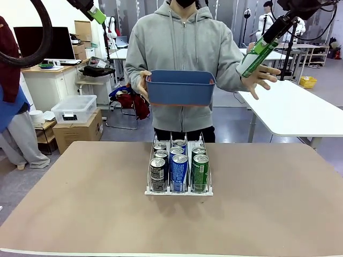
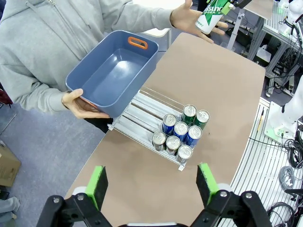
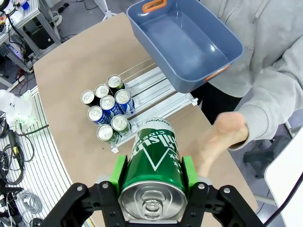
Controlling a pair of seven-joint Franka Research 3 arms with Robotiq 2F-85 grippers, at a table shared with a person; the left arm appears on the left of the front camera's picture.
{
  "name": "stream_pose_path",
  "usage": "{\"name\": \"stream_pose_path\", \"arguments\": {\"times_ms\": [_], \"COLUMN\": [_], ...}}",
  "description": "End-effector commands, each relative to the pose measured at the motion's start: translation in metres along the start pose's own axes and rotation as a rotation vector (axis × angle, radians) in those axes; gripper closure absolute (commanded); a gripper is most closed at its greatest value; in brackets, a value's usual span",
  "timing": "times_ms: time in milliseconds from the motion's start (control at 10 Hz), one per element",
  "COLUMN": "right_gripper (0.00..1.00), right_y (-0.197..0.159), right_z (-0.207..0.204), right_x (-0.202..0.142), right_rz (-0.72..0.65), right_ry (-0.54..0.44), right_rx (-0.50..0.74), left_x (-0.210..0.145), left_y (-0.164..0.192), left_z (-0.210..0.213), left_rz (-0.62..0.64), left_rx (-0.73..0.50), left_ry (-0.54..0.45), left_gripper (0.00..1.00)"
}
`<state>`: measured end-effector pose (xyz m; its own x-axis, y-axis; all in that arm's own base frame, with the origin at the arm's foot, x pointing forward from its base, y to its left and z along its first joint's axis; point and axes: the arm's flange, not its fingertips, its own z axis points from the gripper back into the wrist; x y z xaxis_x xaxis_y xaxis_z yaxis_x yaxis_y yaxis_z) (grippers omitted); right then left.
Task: Fill the beverage cans into the dispenser.
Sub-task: Place the picked Sprite in the line of the Automatic Can Dispenser with the same cans.
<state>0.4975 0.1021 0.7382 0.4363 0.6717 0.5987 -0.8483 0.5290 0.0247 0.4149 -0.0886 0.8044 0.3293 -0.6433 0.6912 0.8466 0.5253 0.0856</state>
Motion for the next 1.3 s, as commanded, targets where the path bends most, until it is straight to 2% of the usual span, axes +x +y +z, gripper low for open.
{"name": "stream_pose_path", "arguments": {"times_ms": [0,600,700,800,900,1000,1200], "right_gripper": [1.00,1.00,0.42,0.42,0.42,0.42,0.42], "right_y": [0.002,0.002,0.000,0.004,0.015,0.035,0.067], "right_z": [0.002,0.002,0.000,0.000,-0.001,-0.002,-0.008], "right_x": [0.001,0.001,0.000,-0.005,-0.012,-0.018,-0.036], "right_rz": [0.005,0.005,0.000,-0.035,-0.112,-0.273,-0.300], "right_ry": [-0.003,-0.003,0.000,-0.005,0.025,0.092,0.147], "right_rx": [-0.002,-0.002,0.000,0.004,-0.053,-0.142,-0.144], "left_x": [-0.004,-0.004,-0.004,-0.004,-0.004,-0.004,-0.004], "left_y": [0.000,0.000,0.000,0.000,0.000,0.000,0.000], "left_z": [0.001,0.001,0.001,0.001,0.001,0.001,0.001], "left_rz": [-0.006,-0.006,-0.006,-0.006,-0.006,-0.006,-0.006], "left_rx": [-0.014,-0.014,-0.014,-0.014,-0.014,-0.014,-0.014], "left_ry": [-0.005,-0.005,-0.005,-0.005,-0.005,-0.005,-0.005], "left_gripper": [0.00,0.00,0.00,0.00,0.00,0.00,0.00]}}
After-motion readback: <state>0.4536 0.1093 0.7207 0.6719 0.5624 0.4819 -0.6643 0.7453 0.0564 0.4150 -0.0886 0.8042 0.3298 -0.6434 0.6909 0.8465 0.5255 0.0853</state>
